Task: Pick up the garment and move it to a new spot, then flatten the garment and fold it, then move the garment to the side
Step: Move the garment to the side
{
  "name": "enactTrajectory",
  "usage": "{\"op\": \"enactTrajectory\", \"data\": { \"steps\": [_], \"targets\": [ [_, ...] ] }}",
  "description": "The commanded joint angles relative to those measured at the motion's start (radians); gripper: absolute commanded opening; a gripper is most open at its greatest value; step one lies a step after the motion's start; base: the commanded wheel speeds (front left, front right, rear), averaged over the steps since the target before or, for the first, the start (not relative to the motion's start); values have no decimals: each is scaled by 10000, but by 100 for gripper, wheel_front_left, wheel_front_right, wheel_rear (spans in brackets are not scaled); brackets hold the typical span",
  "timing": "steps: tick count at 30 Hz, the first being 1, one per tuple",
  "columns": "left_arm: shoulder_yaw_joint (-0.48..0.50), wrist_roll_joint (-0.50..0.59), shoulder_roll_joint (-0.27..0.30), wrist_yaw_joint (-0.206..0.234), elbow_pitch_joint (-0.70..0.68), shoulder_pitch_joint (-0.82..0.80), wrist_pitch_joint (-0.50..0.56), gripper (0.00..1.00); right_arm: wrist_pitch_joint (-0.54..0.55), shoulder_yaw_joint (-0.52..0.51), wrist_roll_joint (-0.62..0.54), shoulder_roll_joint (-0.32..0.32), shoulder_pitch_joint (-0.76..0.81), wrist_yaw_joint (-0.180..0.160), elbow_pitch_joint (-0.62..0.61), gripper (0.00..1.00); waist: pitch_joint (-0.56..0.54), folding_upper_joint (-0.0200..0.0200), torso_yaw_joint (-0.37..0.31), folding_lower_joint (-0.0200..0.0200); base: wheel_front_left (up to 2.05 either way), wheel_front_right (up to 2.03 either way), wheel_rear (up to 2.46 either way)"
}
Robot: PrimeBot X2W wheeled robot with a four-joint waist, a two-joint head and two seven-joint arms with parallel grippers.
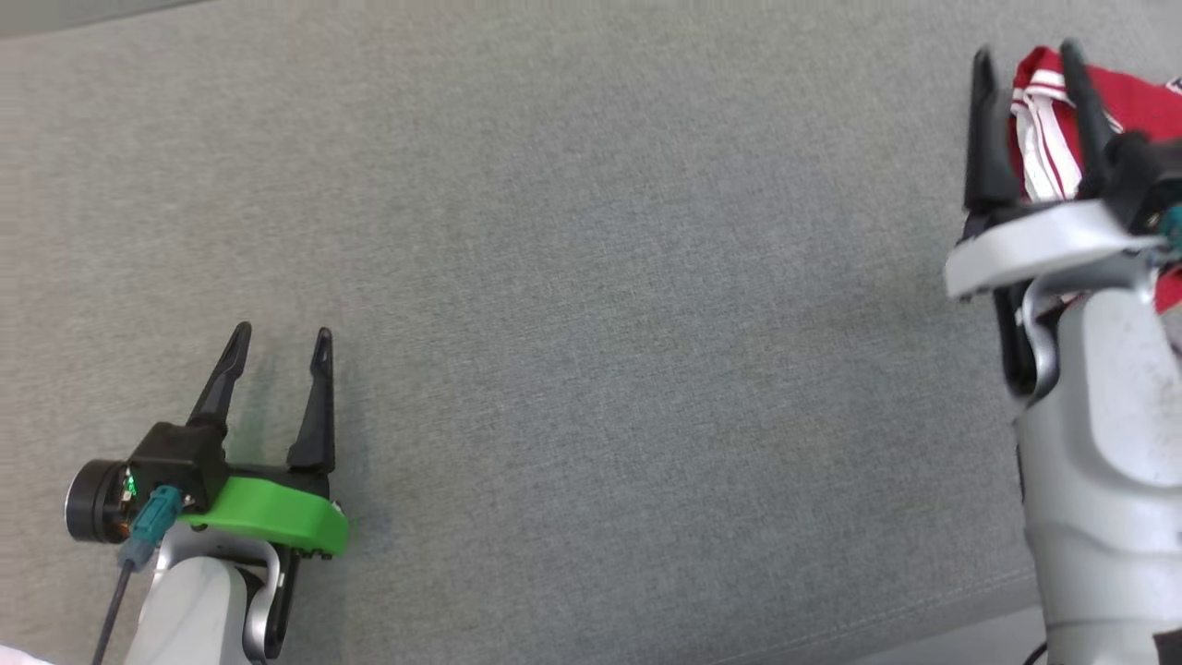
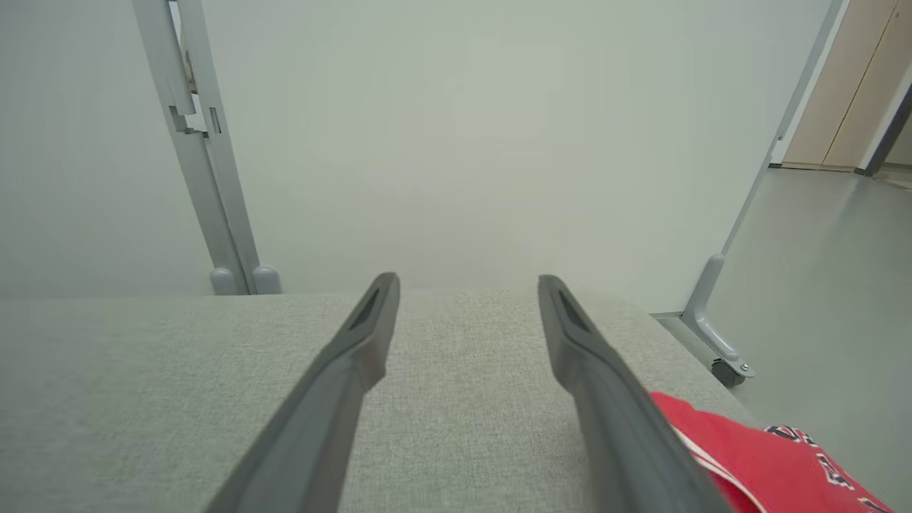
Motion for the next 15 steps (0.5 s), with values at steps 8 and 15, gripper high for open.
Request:
{"op": "enactTrajectory", "data": {
  "steps": [8, 15],
  "targets": [
    [1039, 370, -512, 34, 559, 451, 4, 100, -41, 765, 1002, -45, 1966, -19, -26, 100, -1618, 0, 1157, 0, 0, 0, 0],
    [1042, 499, -655, 34, 855, 989, 4, 100, -43, 983, 1368, -43, 3169, -19, 128, 100, -2305, 0, 1490, 0, 0, 0, 0]
  ]
}}
